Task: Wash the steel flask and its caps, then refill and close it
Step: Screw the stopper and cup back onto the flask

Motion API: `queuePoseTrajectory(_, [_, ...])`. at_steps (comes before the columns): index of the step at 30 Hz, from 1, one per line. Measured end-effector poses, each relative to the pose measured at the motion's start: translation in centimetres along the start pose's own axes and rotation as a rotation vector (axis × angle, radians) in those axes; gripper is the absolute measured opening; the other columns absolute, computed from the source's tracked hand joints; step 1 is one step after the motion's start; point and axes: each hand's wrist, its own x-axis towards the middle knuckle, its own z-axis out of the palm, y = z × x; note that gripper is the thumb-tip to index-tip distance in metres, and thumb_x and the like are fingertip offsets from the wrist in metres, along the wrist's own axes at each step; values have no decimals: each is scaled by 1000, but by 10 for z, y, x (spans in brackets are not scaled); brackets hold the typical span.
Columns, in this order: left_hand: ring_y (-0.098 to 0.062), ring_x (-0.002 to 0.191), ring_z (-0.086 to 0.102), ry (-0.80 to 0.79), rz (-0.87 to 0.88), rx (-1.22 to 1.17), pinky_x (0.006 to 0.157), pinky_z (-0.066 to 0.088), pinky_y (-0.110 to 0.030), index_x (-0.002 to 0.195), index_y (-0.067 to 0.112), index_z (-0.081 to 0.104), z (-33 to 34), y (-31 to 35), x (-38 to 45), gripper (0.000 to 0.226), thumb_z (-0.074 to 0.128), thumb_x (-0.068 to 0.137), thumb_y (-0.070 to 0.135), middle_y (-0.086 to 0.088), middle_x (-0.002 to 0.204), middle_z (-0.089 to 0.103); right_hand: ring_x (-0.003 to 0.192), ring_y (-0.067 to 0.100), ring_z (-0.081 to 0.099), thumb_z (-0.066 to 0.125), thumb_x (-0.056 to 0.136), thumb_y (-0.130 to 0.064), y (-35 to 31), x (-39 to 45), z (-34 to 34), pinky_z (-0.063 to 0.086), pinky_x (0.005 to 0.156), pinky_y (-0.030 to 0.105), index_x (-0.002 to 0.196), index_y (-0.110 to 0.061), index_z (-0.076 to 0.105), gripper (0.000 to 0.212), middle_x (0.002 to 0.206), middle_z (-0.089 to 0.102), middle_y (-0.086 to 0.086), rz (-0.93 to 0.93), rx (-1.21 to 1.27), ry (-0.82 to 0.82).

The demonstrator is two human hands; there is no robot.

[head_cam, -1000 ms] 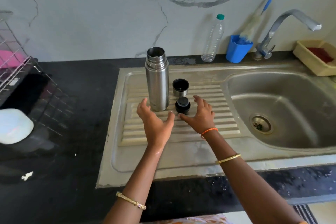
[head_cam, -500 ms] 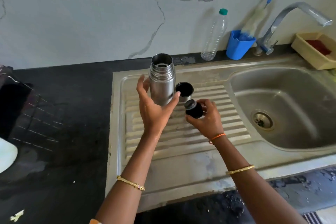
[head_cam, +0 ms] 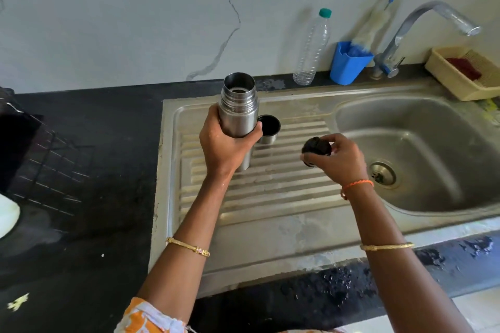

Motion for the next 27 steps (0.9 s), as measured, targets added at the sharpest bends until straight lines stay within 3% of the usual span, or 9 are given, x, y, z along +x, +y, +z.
queuePoseTrajectory(4, [-8, 75, 65, -24, 20, -18, 65, 54, -25, 96, 18, 57, 2, 16, -20, 52, 91, 57, 28, 6, 88, 68, 95, 18, 60, 85, 63, -37, 2, -8, -12, 49, 86, 33, 103, -22, 61, 49, 92, 64, -2, 6, 2, 69])
queuePoseTrajectory(7, [-10, 71, 65, -58, 15, -49, 61, 55, -31, 92, 21, 56, 7, 30, -39, 50, 91, 56, 28, 7, 83, 67, 82, 12, 63, 84, 67, -20, -6, -17, -24, 47, 65, 11, 111, -10, 62, 51, 90, 65, 1, -29, 196, 19])
queuePoseTrajectory(11, [-8, 72, 66, -117, 7, -91, 62, 55, -29, 97, 24, 58, 17, 43, -64, 53, 91, 56, 28, 10, 85, 68, 88, 16, 66, 83, 67, -13, -35, -33, -54, 53, 77, 25, 111, -13, 65, 47, 108, 67, 13, -150, 411, -53])
queuePoseTrajectory(14, [-3, 74, 65, -157, -3, -121, 65, 53, -21, 99, 25, 59, 24, 49, -81, 54, 92, 57, 24, 14, 86, 67, 87, 10, 67, 82, 65, -4, -66, -52, -83, 51, 79, 20, 112, -11, 64, 50, 105, 67, 8, -315, 534, -178])
queuePoseTrajectory(17, [-5, 75, 66, -188, -16, -142, 64, 53, -22, 98, 28, 58, 30, 54, -94, 53, 92, 58, 24, 12, 86, 68, 93, 15, 66, 86, 55, -11, -84, -67, -101, 50, 83, 23, 111, -13, 63, 61, 105, 65, 8, -455, 612, -340])
queuePoseTrajectory(24, [-8, 78, 67, -231, -2, -150, 68, 56, -26, 101, 26, 59, 34, 57, -103, 54, 91, 58, 30, 11, 89, 69, 100, 22, 66, 80, 62, -3, -90, -74, -102, 53, 87, 30, 117, -13, 60, 59, 112, 64, 15, -527, 433, -346])
queuePoseTrajectory(27, [-9, 78, 67, -226, 0, -154, 68, 57, -31, 102, 26, 59, 34, 57, -103, 54, 89, 58, 34, 11, 89, 70, 103, 23, 65, 80, 66, -2, -92, -74, -102, 53, 90, 31, 117, -15, 61, 57, 112, 65, 9, -545, 348, -358])
